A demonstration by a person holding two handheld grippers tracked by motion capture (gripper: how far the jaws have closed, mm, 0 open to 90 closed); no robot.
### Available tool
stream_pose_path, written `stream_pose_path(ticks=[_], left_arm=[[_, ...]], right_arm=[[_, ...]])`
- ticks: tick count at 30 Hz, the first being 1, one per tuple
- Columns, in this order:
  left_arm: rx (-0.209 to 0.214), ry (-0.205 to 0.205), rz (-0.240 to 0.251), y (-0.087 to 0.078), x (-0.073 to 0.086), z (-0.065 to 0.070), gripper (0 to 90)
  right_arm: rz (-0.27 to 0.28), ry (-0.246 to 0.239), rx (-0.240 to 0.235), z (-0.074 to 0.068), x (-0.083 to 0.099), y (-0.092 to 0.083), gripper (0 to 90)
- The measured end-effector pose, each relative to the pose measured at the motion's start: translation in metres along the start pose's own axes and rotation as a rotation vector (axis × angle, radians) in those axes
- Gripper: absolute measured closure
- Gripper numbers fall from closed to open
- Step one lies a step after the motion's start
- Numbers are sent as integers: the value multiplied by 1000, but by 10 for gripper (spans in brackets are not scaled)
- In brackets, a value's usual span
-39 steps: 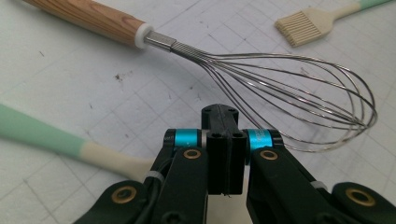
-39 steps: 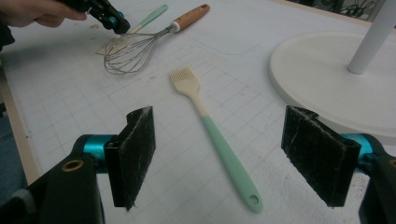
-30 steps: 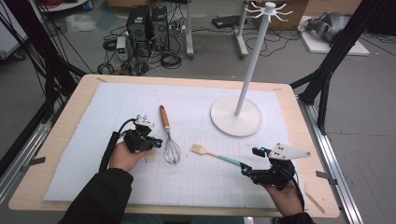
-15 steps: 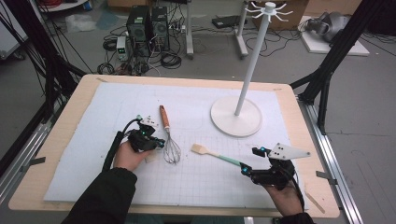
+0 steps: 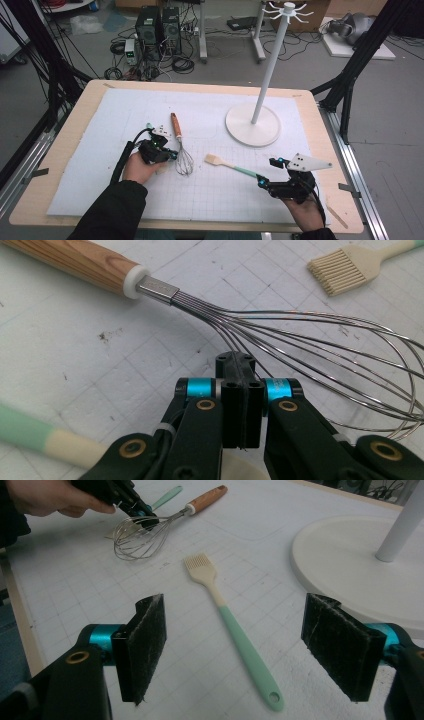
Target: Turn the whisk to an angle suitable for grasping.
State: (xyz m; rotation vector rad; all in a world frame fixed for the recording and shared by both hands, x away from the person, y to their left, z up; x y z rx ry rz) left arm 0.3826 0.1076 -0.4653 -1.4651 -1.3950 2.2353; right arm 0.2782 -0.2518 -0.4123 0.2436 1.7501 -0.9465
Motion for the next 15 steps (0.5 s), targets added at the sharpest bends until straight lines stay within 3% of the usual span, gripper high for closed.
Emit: stream_pose_path(ticks=[15], left_arm=[[8, 3, 2, 0, -1, 3, 897]], right_arm=[[-3, -1, -4, -1, 0, 1, 250]])
Point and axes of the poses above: each handheld gripper's, and its own axes: y roughly forward along the jaws, x roughly out of its underside, z roughly to its right, the point moved 5 cm from there along y, roughly forward along the jaws, and after that the axes turned 3 degrees about y, right-handed, at the moved point
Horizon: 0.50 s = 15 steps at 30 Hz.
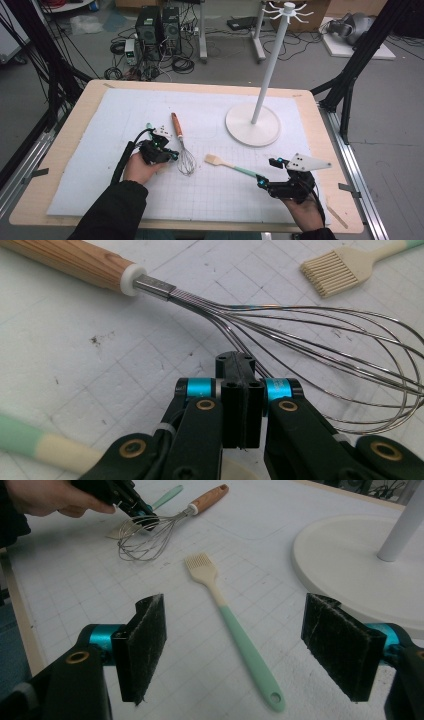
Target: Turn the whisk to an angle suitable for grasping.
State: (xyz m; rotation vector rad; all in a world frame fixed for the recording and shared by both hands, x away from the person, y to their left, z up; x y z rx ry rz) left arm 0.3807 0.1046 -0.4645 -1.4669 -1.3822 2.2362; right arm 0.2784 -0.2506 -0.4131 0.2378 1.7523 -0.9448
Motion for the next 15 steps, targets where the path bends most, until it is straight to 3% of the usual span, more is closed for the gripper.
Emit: stream_pose_path(ticks=[15], left_arm=[[9, 21, -11, 3, -2, 7, 897]], right_arm=[[3, 0, -2, 0, 0, 0, 250]])
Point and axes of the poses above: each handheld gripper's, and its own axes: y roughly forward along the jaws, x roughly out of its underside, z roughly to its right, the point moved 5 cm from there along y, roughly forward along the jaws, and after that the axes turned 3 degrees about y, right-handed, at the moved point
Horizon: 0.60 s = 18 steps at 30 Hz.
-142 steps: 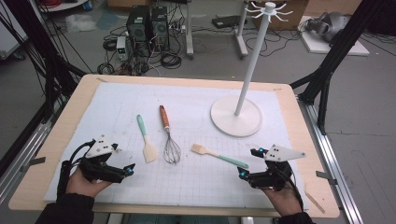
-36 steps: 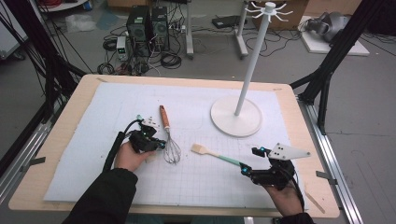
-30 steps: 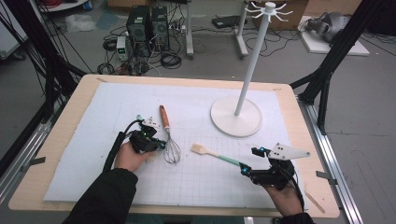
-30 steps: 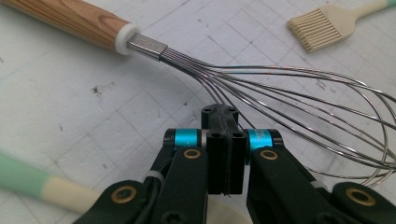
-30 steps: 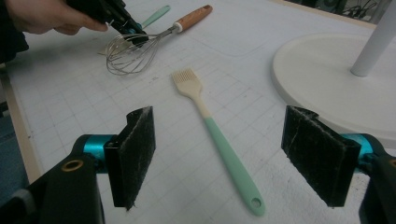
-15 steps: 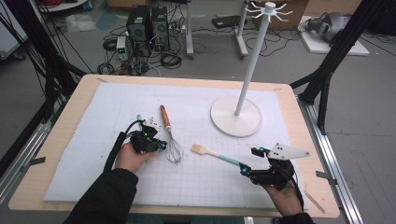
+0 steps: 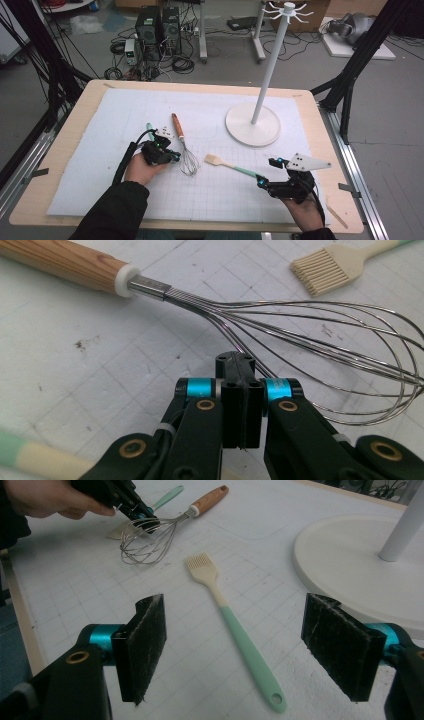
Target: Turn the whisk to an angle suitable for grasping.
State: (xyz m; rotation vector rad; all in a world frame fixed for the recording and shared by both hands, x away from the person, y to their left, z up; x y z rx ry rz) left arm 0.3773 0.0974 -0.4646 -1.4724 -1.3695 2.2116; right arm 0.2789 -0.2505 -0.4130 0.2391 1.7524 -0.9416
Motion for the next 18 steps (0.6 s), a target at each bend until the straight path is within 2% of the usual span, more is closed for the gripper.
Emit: stream_pose_path(ticks=[18], left_arm=[[16, 33, -13, 5, -4, 12, 897]], right_arm=[[1, 2, -1, 0, 0, 0, 250]])
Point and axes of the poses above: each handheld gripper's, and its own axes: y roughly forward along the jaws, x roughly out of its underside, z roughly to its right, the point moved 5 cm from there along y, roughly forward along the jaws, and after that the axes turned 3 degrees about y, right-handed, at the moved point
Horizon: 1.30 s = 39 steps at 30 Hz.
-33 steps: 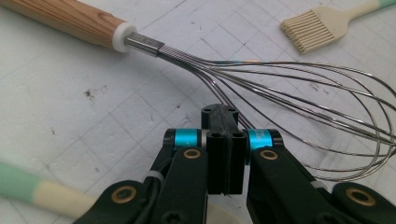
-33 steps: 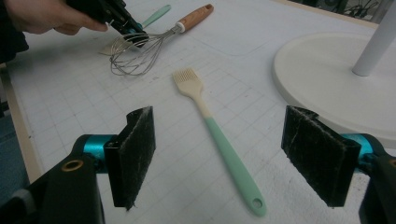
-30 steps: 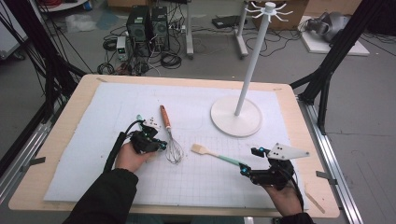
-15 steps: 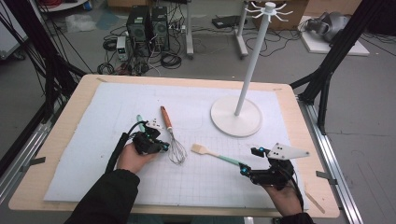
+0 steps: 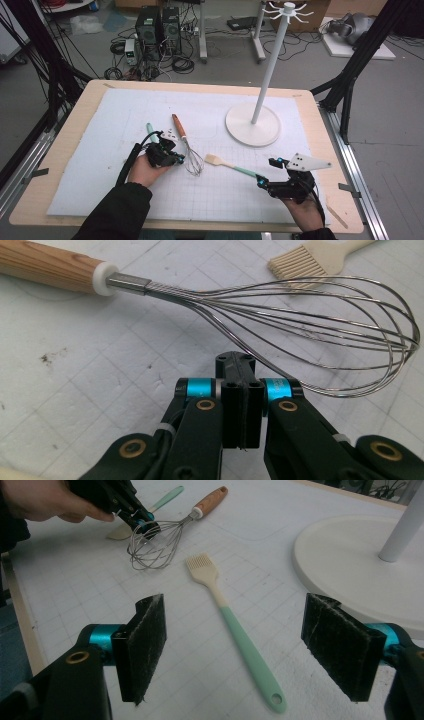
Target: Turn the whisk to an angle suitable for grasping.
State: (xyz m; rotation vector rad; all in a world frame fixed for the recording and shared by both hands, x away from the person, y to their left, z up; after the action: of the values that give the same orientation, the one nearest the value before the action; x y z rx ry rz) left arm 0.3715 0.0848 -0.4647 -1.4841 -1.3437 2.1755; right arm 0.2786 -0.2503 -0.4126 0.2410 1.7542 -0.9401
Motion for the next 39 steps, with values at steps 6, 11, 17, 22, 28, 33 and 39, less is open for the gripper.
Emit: stream_pose_path(ticks=[6, 11, 17, 22, 28, 33, 39], left_arm=[[9, 8, 0, 1, -2, 3, 897], [12, 14, 4, 2, -3, 6, 896], [16, 19, 0, 4, -4, 8, 896], [22, 29, -2, 5, -5, 10, 896], [29, 36, -4, 5, -6, 11, 896], [29, 34, -4, 6, -7, 13, 896], [28, 40, 2, 6, -8, 15, 896]], right_arm=[[0, 1, 0, 0, 0, 0, 250], [0, 0, 1, 0, 0, 0, 250], [-2, -3, 0, 0, 0, 0, 249], [0, -3, 0, 0, 0, 0, 249], [-3, 0, -2, 0, 0, 0, 249], [-4, -1, -1, 0, 0, 0, 249], [-4, -1, -1, 0, 0, 0, 250]])
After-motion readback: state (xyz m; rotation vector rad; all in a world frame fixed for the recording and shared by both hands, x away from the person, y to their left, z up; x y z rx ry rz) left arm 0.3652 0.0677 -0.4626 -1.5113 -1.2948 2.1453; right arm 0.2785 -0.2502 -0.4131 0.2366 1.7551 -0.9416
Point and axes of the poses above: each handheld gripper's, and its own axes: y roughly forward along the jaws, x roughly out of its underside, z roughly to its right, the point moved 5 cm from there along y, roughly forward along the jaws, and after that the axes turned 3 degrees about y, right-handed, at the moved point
